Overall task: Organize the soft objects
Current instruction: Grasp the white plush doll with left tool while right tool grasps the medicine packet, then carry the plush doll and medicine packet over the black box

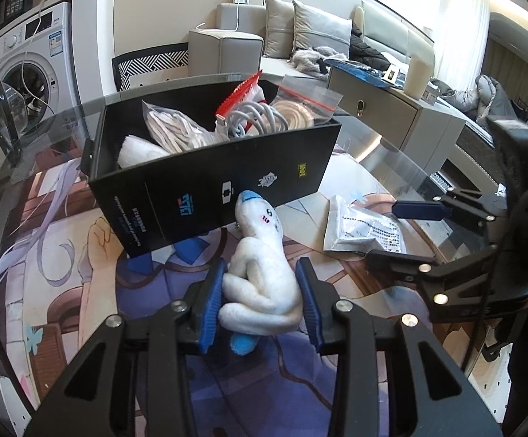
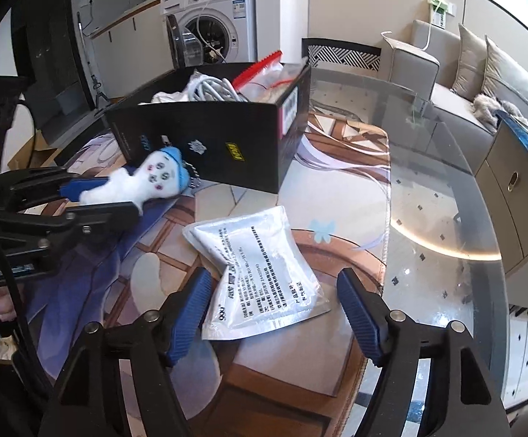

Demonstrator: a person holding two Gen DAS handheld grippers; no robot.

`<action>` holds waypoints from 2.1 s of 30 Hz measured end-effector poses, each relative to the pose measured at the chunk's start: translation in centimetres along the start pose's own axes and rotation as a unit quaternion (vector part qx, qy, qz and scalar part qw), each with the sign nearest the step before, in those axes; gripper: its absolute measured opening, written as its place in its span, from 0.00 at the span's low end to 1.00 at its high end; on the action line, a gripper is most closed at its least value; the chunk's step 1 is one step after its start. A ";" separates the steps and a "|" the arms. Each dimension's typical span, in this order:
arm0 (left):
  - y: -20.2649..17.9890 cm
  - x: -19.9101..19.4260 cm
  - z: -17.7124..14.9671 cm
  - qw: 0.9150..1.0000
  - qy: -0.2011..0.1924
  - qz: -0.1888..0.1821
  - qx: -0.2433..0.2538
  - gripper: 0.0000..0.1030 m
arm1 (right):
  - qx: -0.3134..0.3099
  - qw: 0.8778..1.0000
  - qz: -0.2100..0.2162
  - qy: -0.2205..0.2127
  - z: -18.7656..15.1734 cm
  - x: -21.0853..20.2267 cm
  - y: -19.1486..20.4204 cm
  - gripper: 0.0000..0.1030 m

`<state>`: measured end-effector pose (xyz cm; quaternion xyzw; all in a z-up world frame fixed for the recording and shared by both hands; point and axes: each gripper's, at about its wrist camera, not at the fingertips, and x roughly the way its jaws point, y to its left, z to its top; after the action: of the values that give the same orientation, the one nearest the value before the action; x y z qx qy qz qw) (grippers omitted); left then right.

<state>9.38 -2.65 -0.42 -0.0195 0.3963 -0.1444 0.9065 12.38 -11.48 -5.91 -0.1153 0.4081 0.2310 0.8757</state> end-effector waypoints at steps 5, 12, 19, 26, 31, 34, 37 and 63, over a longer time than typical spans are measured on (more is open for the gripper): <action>0.3 -0.7 -0.2 1.000 -0.011 -0.006 -0.003 0.36 | 0.004 1.000 0.000 0.002 0.6 0.6 0.8 0.74; 0.4 -1.6 0.0 1.000 -0.022 -0.007 -0.007 0.37 | -0.005 1.000 -0.008 0.008 1.0 0.6 1.5 0.50; 0.3 -2.6 0.3 0.999 -0.035 -0.005 -0.008 0.37 | -0.010 1.000 0.006 0.000 0.8 0.0 1.5 0.35; 0.6 -2.6 0.2 0.999 -0.034 -0.003 -0.008 0.36 | -0.010 1.000 0.016 -0.008 0.7 -0.5 1.5 0.31; 0.6 -2.6 0.2 0.999 -0.037 -0.004 -0.010 0.35 | -0.014 1.000 0.021 -0.015 0.8 -0.7 1.8 0.30; 0.8 -2.8 0.2 0.999 -0.041 -0.006 -0.011 0.34 | -0.017 0.999 0.025 -0.023 0.8 -1.2 1.9 0.30; 0.8 -3.1 0.2 0.999 -0.046 -0.009 -0.011 0.34 | -0.016 0.999 0.027 -0.031 0.9 -1.8 1.9 0.30; 2.4 -9.2 2.9 0.988 -0.152 -0.003 -0.023 0.34 | -0.028 0.990 0.042 -0.134 3.7 -8.9 3.7 0.30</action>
<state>6.14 1.95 7.76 -0.0630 0.2566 -0.1330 0.9553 7.98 -9.62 3.24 -0.0906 0.2846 0.2919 0.9086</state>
